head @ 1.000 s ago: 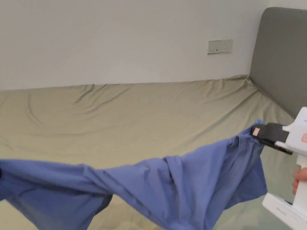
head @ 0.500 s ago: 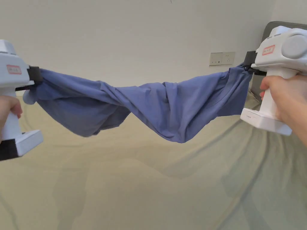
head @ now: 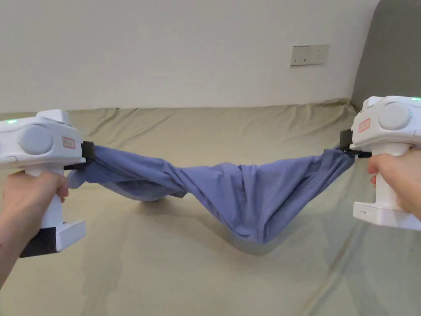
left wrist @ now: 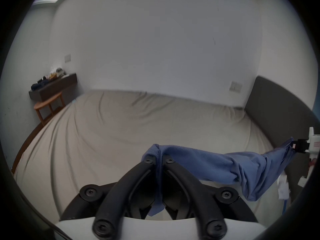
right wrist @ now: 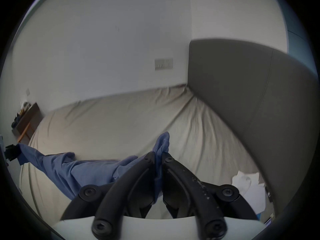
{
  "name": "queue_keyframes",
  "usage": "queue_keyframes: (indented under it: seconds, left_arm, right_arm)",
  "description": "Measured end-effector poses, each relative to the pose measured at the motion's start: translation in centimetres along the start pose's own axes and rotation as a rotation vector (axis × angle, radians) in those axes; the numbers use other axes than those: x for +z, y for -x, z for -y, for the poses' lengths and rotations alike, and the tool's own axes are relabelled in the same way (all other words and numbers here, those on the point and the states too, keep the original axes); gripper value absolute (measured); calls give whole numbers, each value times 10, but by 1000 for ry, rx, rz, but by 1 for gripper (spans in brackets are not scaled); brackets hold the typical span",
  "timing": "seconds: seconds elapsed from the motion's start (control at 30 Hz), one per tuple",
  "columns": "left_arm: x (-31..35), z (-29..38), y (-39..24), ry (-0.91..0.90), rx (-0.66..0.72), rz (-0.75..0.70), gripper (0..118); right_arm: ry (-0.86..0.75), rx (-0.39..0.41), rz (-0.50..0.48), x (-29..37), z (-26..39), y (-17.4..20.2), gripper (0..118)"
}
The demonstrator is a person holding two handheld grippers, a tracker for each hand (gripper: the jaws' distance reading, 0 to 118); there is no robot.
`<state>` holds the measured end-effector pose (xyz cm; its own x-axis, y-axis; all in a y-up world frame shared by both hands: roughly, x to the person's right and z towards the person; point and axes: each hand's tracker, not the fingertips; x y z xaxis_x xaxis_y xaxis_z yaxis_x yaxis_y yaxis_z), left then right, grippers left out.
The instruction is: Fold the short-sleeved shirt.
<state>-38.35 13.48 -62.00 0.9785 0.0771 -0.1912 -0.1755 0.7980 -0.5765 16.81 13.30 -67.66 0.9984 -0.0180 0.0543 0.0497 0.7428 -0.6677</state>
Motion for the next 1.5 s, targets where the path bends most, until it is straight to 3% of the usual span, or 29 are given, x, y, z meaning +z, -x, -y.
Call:
queue_keyframes:
  seconds: [0.1, 0.3, 0.5, 0.63, 0.77, 0.97, 1.13, 1.27, 1.3, 1.33, 1.37, 1.4, 1.43, 1.47, 1.5]
  left_arm:
    - [-10, 54, 16, 100, 5, 4, 4]
    - [27, 159, 36, 178, -23, 23, 4]
    - [94, 227, 58, 214, 50, 59, 4]
    - [146, 258, 62, 204, -51, 67, 4]
    - [202, 298, 68, 209, 0, 89, 4]
    - [269, 347, 70, 254, 18, 104, 4]
    - [265, 378, 66, 333, 13, 85, 4]
    - [249, 392, 69, 354, 53, 74, 5]
    - [246, 394, 67, 367, 45, 71, 11]
    - [244, 395, 67, 371, 42, 77, 30]
    - [250, 386, 68, 370, 39, 78, 80]
    - [254, 379, 69, 355, 27, 52, 112]
    - [261, 370, 71, 314, 30, 48, 118]
    - [268, 359, 73, 256, 49, 46, 111]
    - [287, 345, 83, 163, 66, 32, 110]
  right_arm:
    - [90, -30, 1, -18, 52, -16, 8]
    - [253, 0, -49, -2, 154, -41, 8]
    - [299, -24, -102, 34, 220, -72, 8]
    - [276, -97, -171, 80, 252, -87, 8]
    - [268, -30, -166, 143, 293, -91, 8]
    - [301, -6, -125, 201, 365, -100, 8]
    - [370, -21, -101, 201, 410, -102, 8]
    - [376, 17, -83, 192, 422, -91, 8]
    - [386, 16, -89, 189, 423, -90, 10]
    - [397, 8, -96, 188, 422, -91, 23]
    - [397, 14, -93, 188, 419, -93, 52]
    - [391, 27, -66, 196, 410, -95, 76]
    - [332, 48, -26, 206, 398, -99, 95]
    - [270, 49, -28, 217, 386, -102, 113]
    - [187, 42, -13, 231, 369, -104, 117]
